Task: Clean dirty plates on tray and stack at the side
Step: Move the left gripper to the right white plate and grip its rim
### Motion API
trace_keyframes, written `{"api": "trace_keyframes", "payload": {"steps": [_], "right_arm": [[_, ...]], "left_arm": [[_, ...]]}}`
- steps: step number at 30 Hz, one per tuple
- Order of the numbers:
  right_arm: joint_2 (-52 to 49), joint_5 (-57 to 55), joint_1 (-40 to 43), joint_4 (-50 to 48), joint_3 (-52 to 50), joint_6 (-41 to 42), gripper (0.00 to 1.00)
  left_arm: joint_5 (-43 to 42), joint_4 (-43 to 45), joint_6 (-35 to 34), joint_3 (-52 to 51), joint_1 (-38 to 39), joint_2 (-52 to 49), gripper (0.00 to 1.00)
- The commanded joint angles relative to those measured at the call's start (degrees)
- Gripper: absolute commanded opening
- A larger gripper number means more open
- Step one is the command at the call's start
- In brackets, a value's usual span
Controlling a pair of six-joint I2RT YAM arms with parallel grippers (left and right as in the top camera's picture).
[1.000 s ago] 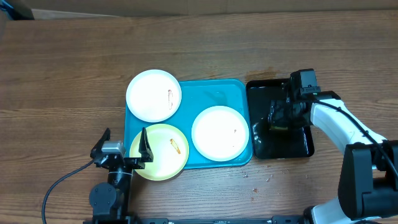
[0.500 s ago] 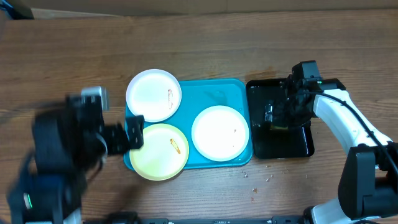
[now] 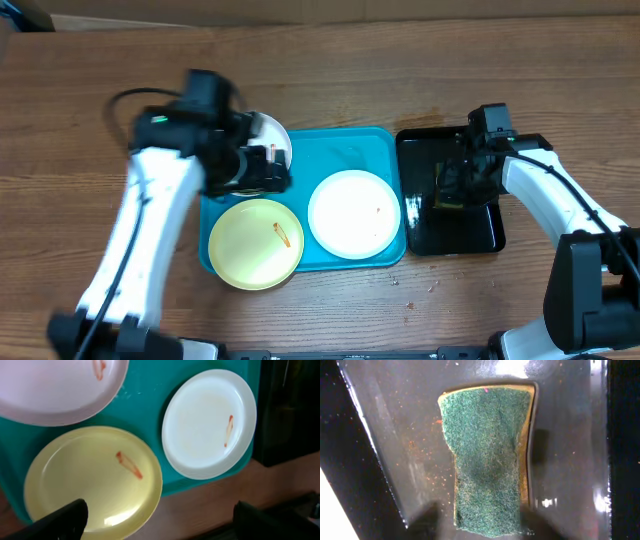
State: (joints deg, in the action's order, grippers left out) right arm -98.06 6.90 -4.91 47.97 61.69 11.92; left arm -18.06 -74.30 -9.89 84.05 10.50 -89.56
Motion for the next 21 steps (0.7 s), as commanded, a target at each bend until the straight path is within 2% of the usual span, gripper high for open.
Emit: {"api": "trace_keyframes", "payload": {"steps": [1, 4, 12, 17, 19, 21], "right_arm": [[0.0, -0.8, 0.1, -0.3, 1.3, 0.4, 0.64], [0.0, -0.9, 0.1, -1.4, 1.4, 0.3, 0.62], [0.0, -0.9, 0.1, -3.2, 1.4, 0.3, 0.54], [0.0, -0.9, 0.1, -3.5, 1.4, 0.3, 0.54], [0.0, -0.9, 0.1, -3.5, 1.4, 0.3, 0.54], [0.0, -0.9, 0.1, -3.5, 1.4, 0.3, 0.54]], "left_arm": [[1.8, 4.7, 0.7, -2.4, 4.0, -5.3, 0.81], [2.1, 8.1, 0.7, -2.4, 6.0, -9.1, 0.67], [4.2, 11.7, -1.1, -2.5, 12.8, -18.7, 0.66], [12.4, 11.8, -4.1, -2.6, 16.3, -24.2, 0.63], [12.9, 12.2, -4.5, -2.6, 16.9, -26.2, 0.63], [13.0, 12.9, -4.5, -2.6, 17.0, -27.7, 0.55]]}}
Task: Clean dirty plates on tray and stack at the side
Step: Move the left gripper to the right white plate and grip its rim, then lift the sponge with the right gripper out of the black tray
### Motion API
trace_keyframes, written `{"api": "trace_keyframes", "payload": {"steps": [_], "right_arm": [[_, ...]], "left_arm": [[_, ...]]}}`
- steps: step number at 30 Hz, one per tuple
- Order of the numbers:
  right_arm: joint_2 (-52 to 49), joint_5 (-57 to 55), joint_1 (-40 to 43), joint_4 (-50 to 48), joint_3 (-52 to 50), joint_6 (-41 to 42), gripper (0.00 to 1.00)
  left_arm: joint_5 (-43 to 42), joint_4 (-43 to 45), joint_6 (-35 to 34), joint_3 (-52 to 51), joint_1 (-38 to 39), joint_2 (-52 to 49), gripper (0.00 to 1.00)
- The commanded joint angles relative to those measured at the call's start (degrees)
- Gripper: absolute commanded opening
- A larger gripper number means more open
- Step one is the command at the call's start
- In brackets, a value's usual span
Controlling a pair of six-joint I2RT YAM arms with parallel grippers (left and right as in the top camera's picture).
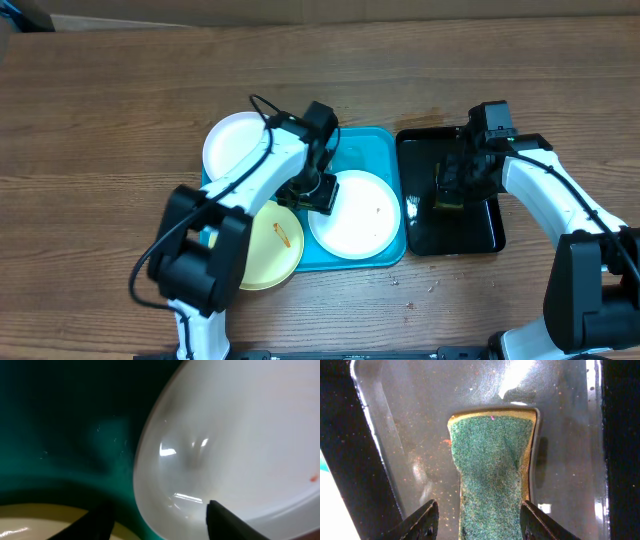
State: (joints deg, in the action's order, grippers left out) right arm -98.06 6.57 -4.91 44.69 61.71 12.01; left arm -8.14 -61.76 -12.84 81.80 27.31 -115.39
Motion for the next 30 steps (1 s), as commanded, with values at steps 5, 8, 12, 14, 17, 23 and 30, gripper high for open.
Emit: {"api": "trace_keyframes", "payload": {"steps": [5, 8, 12, 14, 17, 23, 30], "right_arm": [[0.0, -0.6, 0.1, -0.3, 1.4, 0.2, 0.54], [0.0, -0.8, 0.1, -0.3, 1.4, 0.2, 0.57], [0.0, -4.2, -0.6, 1.1, 1.4, 0.3, 0.59], [0.0, -4.1, -1.0, 2.1, 1.4, 0.7, 0.59], [0.0, -4.2, -2.0, 3.6, 1.2, 1.6, 0.62], [0.0, -5.9, -2.4, 1.9, -0.9, 1.6, 0.64], [0.0, -7.6, -2.4, -6.6, -6.4, 1.6, 0.63]], "left_arm": [[3.3, 3.8, -2.8, -0.3, -0.3, -3.8, 0.12], [3.8, 5.0, -5.7, -0.2, -1.2, -3.7, 0.14], [4.3, 4.6, -10.6, -0.2, -3.7, -3.7, 0.11], [4.1, 4.4, -10.6, -0.2, -4.8, -3.7, 0.11], [3.6, 4.6, -11.4, -0.2, -6.3, -3.7, 0.11], [0.7, 4.8, -9.2, -0.2, -6.8, -3.7, 0.27], [0.7, 4.9, -9.0, -0.2, -6.1, -3.7, 0.29]]}}
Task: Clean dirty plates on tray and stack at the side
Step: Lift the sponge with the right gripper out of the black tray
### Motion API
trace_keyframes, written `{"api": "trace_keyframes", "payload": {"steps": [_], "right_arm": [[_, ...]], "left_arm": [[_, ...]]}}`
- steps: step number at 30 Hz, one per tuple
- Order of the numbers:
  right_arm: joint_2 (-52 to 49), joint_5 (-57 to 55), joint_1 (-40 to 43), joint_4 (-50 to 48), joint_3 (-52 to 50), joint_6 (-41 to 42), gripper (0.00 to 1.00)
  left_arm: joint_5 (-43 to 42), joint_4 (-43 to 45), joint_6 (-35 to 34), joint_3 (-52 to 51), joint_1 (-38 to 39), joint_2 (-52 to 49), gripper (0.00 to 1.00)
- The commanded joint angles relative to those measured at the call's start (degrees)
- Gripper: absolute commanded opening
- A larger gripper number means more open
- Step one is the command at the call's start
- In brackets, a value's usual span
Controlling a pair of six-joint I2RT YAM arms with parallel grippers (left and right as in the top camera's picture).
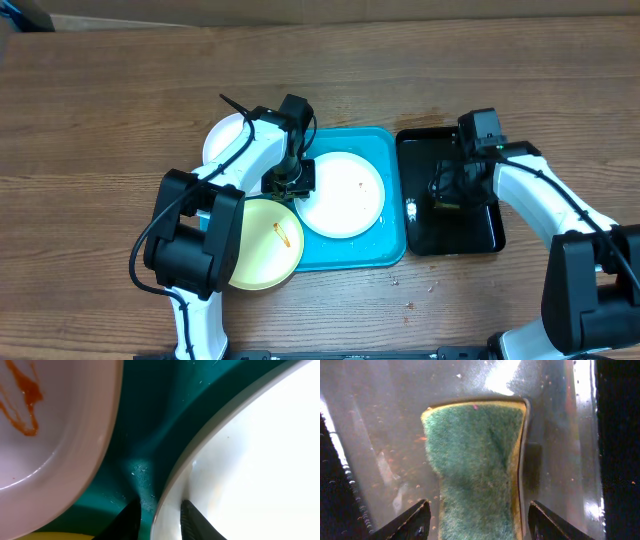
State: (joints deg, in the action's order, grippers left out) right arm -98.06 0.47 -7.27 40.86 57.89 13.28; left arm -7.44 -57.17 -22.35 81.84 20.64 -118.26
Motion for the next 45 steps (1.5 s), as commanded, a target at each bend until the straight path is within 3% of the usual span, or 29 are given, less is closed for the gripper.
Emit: {"api": "trace_keyframes", "payload": {"steps": [1, 3, 5, 6, 7, 10, 12, 13, 16, 18, 24, 27, 28, 29, 30, 31, 33, 34, 35, 36, 38, 41, 43, 44, 45], "right_arm": [[0.0, -1.6, -0.1, -3.4, -3.1, 0.3, 0.63], [0.0, -1.6, -0.1, -5.2, -4.9, 0.3, 0.58], [0.0, -1.6, -0.1, -6.6, -6.4, 0.3, 0.45], [0.0, -1.5, -0.1, -7.0, -7.0, 0.3, 0.29], [0.0, -1.5, -0.1, -6.7, -7.3, 0.3, 0.04], [0.1, -1.5, -0.1, -4.6, -5.8, 0.3, 0.06], [0.1, -1.5, -0.1, -1.6, -3.5, 0.3, 0.49], [0.1, -1.5, -0.1, -0.3, -1.9, 0.3, 0.59], [0.1, -1.5, -0.1, -0.7, 0.8, 0.2, 0.73], [0.0, -2.0, -0.1, -2.4, 0.5, 0.2, 0.75], [-0.1, -4.5, -0.1, -8.5, -3.7, 0.3, 0.75], [-0.1, -4.5, -0.1, -13.0, -6.8, 0.3, 0.68], [-0.1, -4.5, -0.1, -14.6, -7.7, 0.3, 0.57], [-0.1, -4.5, -0.1, -15.8, -8.3, 0.3, 0.37], [-0.1, -4.5, -0.1, -16.6, -8.7, 0.3, 0.11], [-0.1, -4.5, -0.1, -17.1, -8.7, 0.3, 0.04], [-0.1, -4.5, -0.1, -17.5, -8.6, 0.3, 0.04], [0.0, -4.4, -0.1, -17.0, -8.3, 0.3, 0.19], [0.0, -4.3, -0.1, -16.4, -8.0, 0.3, 0.49], [0.0, -4.3, -0.1, -15.1, -7.7, 0.3, 0.65], [0.0, -4.3, -0.1, -12.1, -7.2, 0.3, 0.70], [0.0, -3.8, -0.1, -7.5, -7.3, 1.5, 0.68], [0.0, -3.2, -0.1, -6.1, -7.3, 2.0, 0.59], [0.0, -3.2, -0.1, -6.1, -7.3, 2.0, 0.49], [0.0, -3.2, -0.1, -6.9, -7.3, 2.0, 0.17]], "left_arm": [[0.0, 0.3, 0.5, -0.2, 0.5, -0.9, 0.29], [0.0, 0.3, 0.5, -0.2, 0.5, -0.9, 0.29], [0.0, 0.3, 0.5, -0.2, 0.5, -0.9, 0.30], [0.0, 0.3, 0.5, -0.2, 0.5, -0.9, 0.30], [0.0, 0.3, 0.5, -0.2, 0.6, -0.9, 0.32], [0.0, 0.3, 0.6, -0.2, 0.7, -0.9, 0.51], [0.0, 0.3, 1.0, -0.2, 0.7, -0.9, 0.55], [0.0, 0.3, 1.2, -0.2, 0.7, -0.9, 0.56], [0.0, 0.3, 1.2, -0.2, 0.8, -0.9, 0.56], [-0.1, 0.3, 1.1, -0.2, 0.8, -0.9, 0.56], [-0.1, 0.2, 1.1, -0.2, 0.8, -0.9, 0.56], [-0.1, 0.3, 1.2, -0.2, 0.8, -0.9, 0.56], [-0.1, 0.3, 1.1, -0.2, 0.8, -0.9, 0.56], [-0.1, 0.3, 1.1, -0.2, 0.8, -0.9, 0.55], [-0.1, 0.3, 1.1, -0.2, 0.8, -0.9, 0.55], [-0.1, 0.3, 1.2, -0.2, 0.8, -0.9, 0.54], [-0.1, 0.3, 1.2, -0.2, 0.8, -0.9, 0.54], [-0.1, 0.3, 1.6, -0.2, 0.8, -0.9, 0.55], [-0.1, 0.2, 1.8, -0.2, 0.8, -0.9, 0.55], [-0.1, 0.2, 1.8, -0.2, 0.8, -0.9, 0.55], [-0.1, 0.3, 1.8, -0.2, 0.8, -0.9, 0.53], [-0.1, 0.5, 1.8, -0.2, 0.8, -0.9, 0.51], [-0.1, 0.8, 1.8, -0.2, 0.8, -0.9, 0.48], [-0.1, 0.9, 1.8, -0.2, 0.8, -0.9, 0.47], [-0.1, 1.2, 1.8, -0.2, 0.8, -0.9, 0.46]]}}
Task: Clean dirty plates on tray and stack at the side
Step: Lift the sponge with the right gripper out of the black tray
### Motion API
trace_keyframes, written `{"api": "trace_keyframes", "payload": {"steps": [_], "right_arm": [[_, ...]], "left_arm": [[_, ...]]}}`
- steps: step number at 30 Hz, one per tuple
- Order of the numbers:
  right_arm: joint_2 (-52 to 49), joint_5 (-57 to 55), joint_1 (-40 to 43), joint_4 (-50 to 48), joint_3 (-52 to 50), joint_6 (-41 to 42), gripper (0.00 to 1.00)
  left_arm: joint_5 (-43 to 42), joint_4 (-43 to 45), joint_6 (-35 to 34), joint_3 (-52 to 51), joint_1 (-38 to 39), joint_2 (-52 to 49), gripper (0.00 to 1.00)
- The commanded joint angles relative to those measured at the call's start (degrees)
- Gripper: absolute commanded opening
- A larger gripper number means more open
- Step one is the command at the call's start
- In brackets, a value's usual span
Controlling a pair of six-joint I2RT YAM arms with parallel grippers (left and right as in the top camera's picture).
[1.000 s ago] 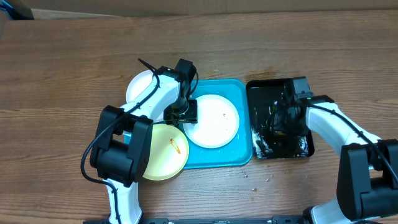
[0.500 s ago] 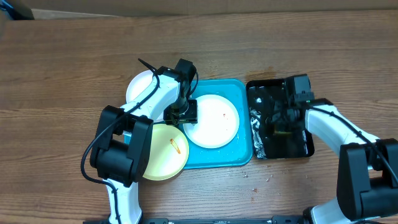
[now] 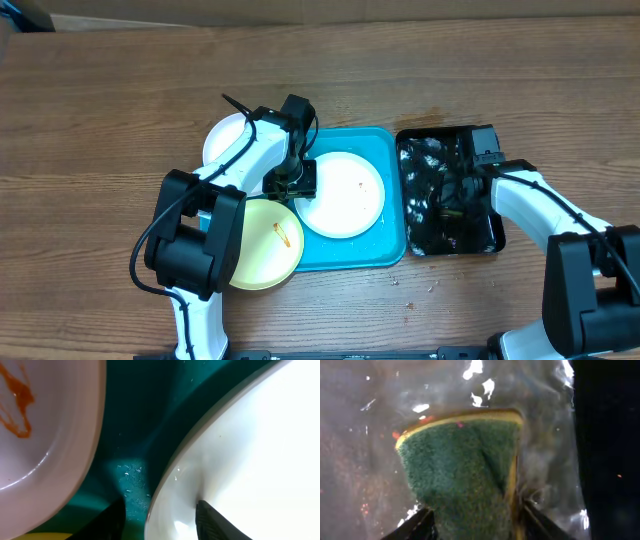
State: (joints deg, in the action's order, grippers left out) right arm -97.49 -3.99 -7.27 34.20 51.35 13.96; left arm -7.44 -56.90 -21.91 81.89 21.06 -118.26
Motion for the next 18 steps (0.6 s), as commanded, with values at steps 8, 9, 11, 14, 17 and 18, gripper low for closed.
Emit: {"api": "trace_keyframes", "payload": {"steps": [8, 9, 11, 14, 17, 18], "right_arm": [[1.7, 4.7, -0.1, 12.7, 10.1, 1.0, 0.04], [2.3, 4.7, -0.1, 15.4, 12.4, 0.8, 0.04], [3.9, 4.7, -0.1, 22.4, 18.0, -0.6, 0.04], [4.1, 4.5, -0.1, 23.3, 18.6, -3.6, 0.04], [4.1, 4.5, -0.1, 24.6, 18.6, -3.7, 0.04], [4.1, 4.5, -0.1, 24.7, 18.6, -3.8, 0.04]], "left_arm": [[-0.1, 1.0, 1.3, -0.2, 0.4, -0.9, 0.47], [-0.2, 1.0, 1.3, -0.2, 0.4, -0.9, 0.47], [-0.7, 1.0, 1.3, -0.2, 0.4, -0.9, 0.46], [-3.0, 1.7, 1.3, -0.2, 0.4, -0.9, 0.43], [-3.2, 2.4, 1.3, -0.2, 0.4, -0.9, 0.34], [-3.2, 2.6, 1.3, -0.2, 0.4, -0.9, 0.29]]}}
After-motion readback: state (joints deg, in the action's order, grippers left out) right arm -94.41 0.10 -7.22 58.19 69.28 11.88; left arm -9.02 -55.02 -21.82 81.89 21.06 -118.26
